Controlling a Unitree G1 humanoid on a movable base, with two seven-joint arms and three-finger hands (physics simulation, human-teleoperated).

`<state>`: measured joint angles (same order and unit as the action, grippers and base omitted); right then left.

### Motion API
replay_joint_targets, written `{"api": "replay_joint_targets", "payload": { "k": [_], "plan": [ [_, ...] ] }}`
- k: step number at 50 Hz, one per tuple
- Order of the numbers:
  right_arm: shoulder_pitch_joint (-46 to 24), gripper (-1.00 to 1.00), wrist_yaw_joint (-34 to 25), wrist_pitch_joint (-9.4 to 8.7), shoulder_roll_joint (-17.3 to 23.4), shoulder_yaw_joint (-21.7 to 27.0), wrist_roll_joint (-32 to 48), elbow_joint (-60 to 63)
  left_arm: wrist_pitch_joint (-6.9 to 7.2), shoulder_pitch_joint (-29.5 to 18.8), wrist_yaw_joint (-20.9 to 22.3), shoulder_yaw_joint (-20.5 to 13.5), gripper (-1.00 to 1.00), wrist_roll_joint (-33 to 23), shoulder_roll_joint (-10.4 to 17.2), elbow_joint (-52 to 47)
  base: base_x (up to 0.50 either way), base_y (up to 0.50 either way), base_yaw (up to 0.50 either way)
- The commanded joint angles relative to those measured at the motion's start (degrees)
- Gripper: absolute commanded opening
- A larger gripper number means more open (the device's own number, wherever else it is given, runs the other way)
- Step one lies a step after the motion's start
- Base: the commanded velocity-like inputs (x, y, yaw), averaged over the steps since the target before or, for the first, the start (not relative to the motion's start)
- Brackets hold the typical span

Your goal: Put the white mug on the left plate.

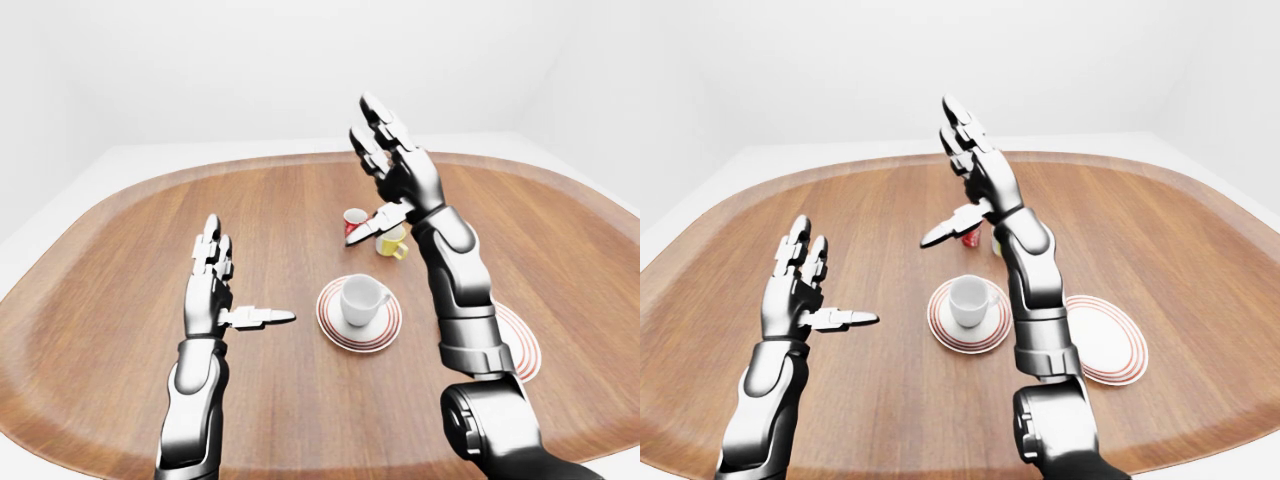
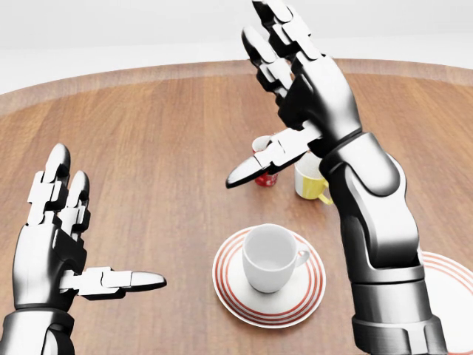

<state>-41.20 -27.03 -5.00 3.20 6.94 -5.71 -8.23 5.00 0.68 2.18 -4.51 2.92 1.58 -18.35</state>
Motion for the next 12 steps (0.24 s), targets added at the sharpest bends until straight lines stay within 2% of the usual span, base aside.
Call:
{"api": "replay_joint_targets", "payload": {
  "k": [1, 2, 3, 7, 12],
  "plan": [
    [0.60, 1.00, 12.36, 0.00, 3.85, 1.01, -28.39, 1.15, 0.00, 0.03, 0.02, 0.00, 0.99, -0.06, -0.01, -0.14, 0.00, 0.00, 0.00],
    [1.35, 1.00, 12.30, 0.00, 4.22, 0.12, -28.31, 1.73, 0.00, 0.06, 0.03, 0.02, 0.99, -0.04, -0.03, -0.13, 0.00, 0.00, 0.00],
    [1.71, 1.00, 13.53, 0.00, 3.78, 1.32, -30.23, 2.21, 0.00, 0.07, 0.02, 0.03, 1.00, -0.05, -0.03, -0.22, 0.00, 0.00, 0.00],
    [5.79, 1.00, 12.31, 0.00, 4.88, -2.12, -28.18, 4.54, 0.00, 0.00, 0.00, -0.08, 1.00, 0.02, 0.01, -0.37, 0.00, 0.00, 0.00],
    [9.75, 1.00, 11.58, 0.00, 4.00, -1.86, -27.47, 7.69, 0.00, 0.07, -0.01, 0.03, 0.99, -0.06, -0.03, -0.31, 0.00, 0.00, 0.00]
  ]
}}
